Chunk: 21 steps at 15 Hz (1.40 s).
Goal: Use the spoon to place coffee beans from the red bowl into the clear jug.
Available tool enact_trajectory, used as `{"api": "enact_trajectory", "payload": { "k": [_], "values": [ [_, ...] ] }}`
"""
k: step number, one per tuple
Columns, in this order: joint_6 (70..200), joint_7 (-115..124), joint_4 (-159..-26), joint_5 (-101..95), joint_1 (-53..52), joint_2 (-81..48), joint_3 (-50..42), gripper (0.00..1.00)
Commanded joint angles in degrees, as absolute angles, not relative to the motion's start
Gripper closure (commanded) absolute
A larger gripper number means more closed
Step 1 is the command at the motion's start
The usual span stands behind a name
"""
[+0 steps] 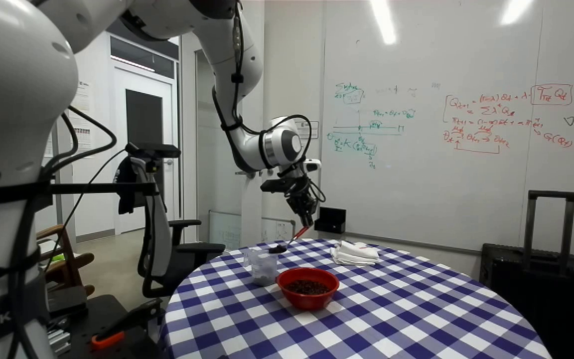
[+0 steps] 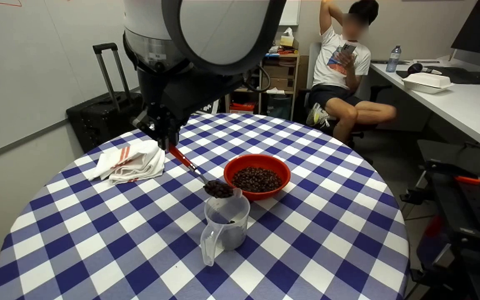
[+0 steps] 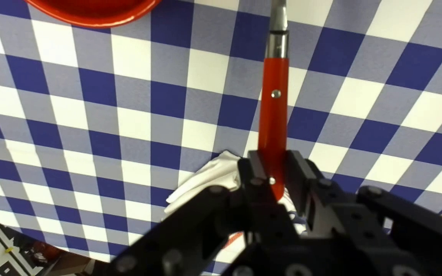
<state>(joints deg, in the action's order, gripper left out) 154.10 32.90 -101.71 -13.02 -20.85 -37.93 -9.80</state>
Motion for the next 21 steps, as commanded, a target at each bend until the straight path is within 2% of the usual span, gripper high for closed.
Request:
{"api": "enact_trajectory", "payload": {
  "k": [1, 21],
  "values": [
    [156.25, 35.17, -104.33, -13.65, -22.75, -36.55, -11.76, 0.95],
    [161.41, 50.38, -112.56, -19.01, -30.98, -31.89, -20.08, 0.95]
  ]
}}
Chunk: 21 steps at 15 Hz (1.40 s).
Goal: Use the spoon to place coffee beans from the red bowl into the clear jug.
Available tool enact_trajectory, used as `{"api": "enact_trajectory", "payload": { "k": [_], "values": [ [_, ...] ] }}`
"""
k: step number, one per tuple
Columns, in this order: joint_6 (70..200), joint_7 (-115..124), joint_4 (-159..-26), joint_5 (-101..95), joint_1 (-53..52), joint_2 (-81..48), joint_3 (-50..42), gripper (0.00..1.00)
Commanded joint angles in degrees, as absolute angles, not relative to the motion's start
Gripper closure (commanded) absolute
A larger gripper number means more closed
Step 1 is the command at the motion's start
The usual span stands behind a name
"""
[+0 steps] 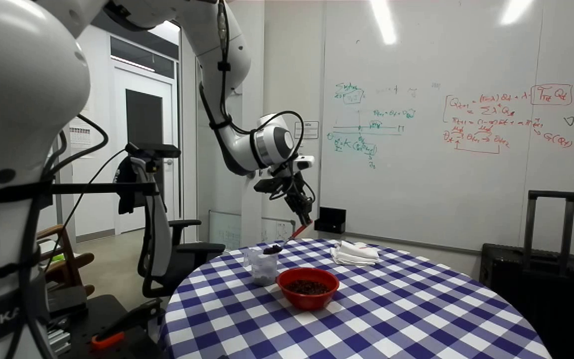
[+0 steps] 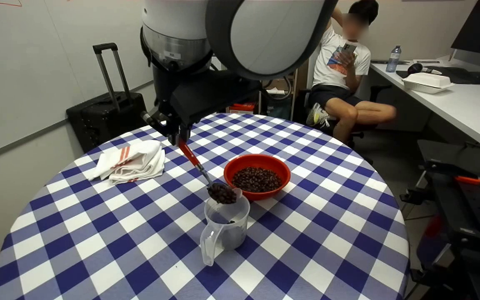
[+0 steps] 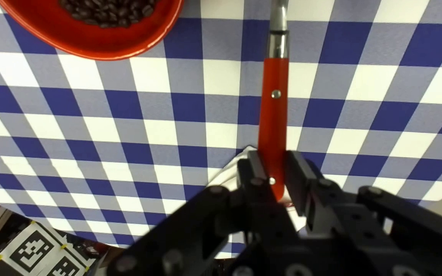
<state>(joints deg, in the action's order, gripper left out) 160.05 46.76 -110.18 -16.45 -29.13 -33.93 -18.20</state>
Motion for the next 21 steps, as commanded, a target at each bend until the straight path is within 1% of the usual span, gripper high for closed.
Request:
{"api": "enact_trajectory", "payload": {
  "k": [1, 21],
  "values": [
    [161.57, 51.21, -112.92, -19.57, -31.43, -31.56, -20.52, 0.95],
    [163.25, 69.09, -116.78, -35.26, -38.89, -28.72, -28.42, 0.95]
  ]
}}
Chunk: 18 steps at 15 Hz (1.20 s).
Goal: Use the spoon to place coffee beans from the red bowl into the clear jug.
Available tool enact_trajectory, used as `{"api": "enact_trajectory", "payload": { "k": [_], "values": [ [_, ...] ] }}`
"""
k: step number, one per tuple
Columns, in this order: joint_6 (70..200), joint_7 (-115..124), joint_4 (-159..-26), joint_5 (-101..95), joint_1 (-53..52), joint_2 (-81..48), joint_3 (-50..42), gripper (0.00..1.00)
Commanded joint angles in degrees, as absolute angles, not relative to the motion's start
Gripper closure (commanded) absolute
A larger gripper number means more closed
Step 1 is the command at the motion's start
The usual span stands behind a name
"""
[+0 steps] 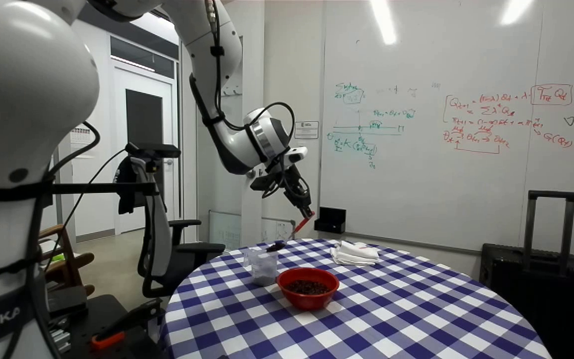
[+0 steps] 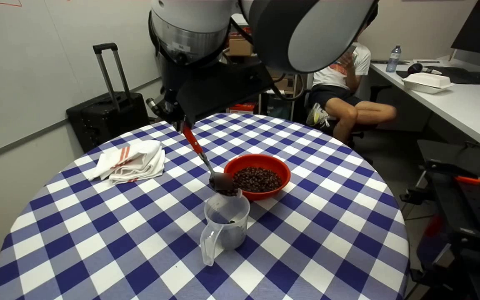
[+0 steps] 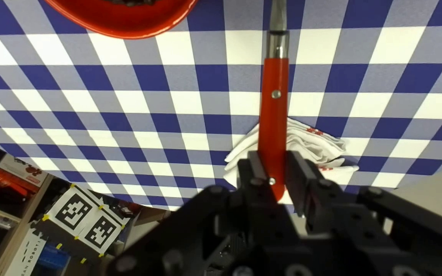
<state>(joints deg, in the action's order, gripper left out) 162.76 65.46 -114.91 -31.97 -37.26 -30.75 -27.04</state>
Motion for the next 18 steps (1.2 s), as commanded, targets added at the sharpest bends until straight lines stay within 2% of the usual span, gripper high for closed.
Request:
{"api": "enact_trajectory", "payload": {
  "k": [1, 5, 18],
  "values": [
    [163.19, 70.23, -116.84, -36.24, -39.09, -28.52, -28.55, 0.95],
    [163.17, 75.52, -116.87, -41.22, -39.36, -27.93, -28.83, 0.95],
    [163.57, 85.93, -118.06, -47.9, -49.59, -28.83, -39.33, 0.95]
  ]
}}
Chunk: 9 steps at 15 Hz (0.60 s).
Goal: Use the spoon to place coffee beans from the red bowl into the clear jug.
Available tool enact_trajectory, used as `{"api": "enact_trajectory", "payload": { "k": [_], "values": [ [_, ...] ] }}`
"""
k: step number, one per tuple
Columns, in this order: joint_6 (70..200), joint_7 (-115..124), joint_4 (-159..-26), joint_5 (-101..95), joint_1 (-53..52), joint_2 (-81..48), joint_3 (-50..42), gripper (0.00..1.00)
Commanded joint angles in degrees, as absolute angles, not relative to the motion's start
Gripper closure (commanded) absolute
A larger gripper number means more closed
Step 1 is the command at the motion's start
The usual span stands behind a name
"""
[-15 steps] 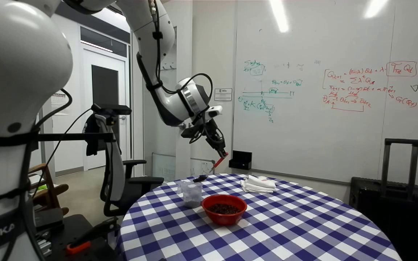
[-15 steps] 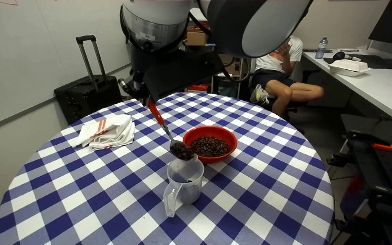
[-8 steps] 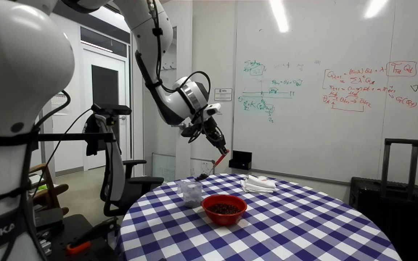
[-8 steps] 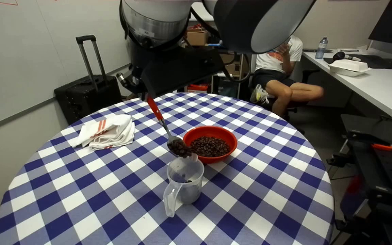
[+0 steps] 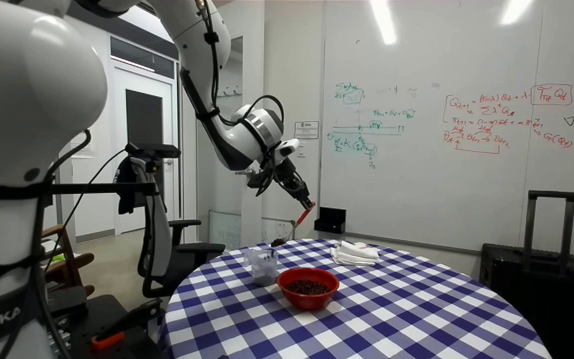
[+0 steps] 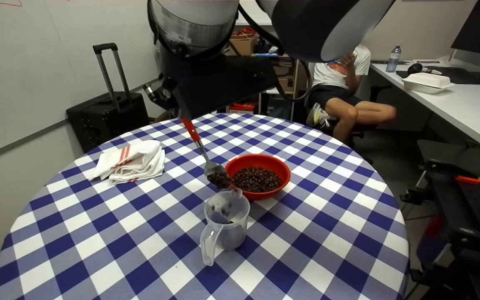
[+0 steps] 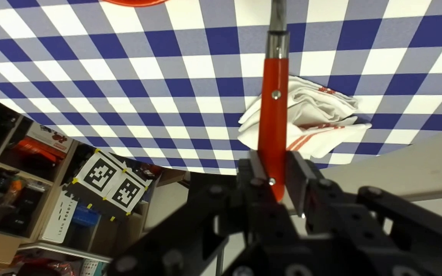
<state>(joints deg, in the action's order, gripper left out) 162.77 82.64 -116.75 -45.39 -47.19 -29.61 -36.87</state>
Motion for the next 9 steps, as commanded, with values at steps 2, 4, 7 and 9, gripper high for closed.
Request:
{"api": "enact_trajectory", "payload": {
  "k": [2, 4, 7, 9],
  "values": [
    [163.58, 87.02, -118.28, -48.53, -50.77, -28.91, -40.48, 0.95],
    [163.54, 88.02, -118.38, -49.23, -51.78, -29.02, -41.48, 0.95],
    [163.41, 89.67, -118.56, -50.12, -53.56, -29.29, -43.24, 0.95],
    [163.27, 90.72, -118.58, -50.77, -54.74, -29.51, -44.31, 0.95]
  ]
}}
